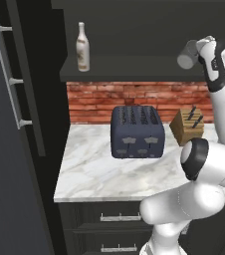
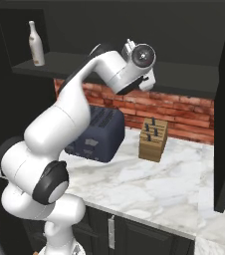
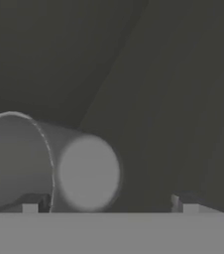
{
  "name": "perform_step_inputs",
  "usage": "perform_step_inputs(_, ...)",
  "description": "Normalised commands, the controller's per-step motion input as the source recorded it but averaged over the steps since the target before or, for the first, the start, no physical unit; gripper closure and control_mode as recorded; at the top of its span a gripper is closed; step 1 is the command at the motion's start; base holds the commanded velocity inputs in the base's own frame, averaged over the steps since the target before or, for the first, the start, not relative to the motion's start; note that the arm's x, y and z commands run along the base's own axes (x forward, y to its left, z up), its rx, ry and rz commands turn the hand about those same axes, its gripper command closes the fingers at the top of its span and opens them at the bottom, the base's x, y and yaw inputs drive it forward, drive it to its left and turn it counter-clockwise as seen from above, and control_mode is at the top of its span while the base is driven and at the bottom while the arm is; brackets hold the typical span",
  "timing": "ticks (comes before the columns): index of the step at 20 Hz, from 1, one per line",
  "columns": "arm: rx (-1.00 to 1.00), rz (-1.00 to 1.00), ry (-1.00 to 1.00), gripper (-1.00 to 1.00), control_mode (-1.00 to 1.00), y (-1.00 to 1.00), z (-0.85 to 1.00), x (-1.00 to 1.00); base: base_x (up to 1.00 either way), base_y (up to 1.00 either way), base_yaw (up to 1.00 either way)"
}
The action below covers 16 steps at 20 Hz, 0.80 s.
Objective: There is a bowl on the dining counter. Grab a lemon wedge from the fridge and place it in the bowl. Then get the liquor bottle and glass cup from the cabinet and place them next to the bowl.
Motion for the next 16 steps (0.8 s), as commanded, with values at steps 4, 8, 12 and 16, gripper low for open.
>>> perform_step_inputs(4, 0.0, -0.03, 0.0, -1.0, -1.0, 0.0, 0.0, 0.0, 0.0, 0.0, 0.0)
perform_step_inputs(8, 0.0, -0.02, 0.02, 1.0, -1.0, 0.0, 0.0, 0.0, 0.0, 0.0, 0.0)
perform_step_inputs(12, 0.0, -0.01, 0.02, 1.0, -1.0, 0.0, 0.0, 0.0, 0.0, 0.0, 0.0)
perform_step_inputs(16, 0.0, 0.0, 0.0, 1.0, -1.0, 0.0, 0.0, 0.0, 0.0, 0.0, 0.0)
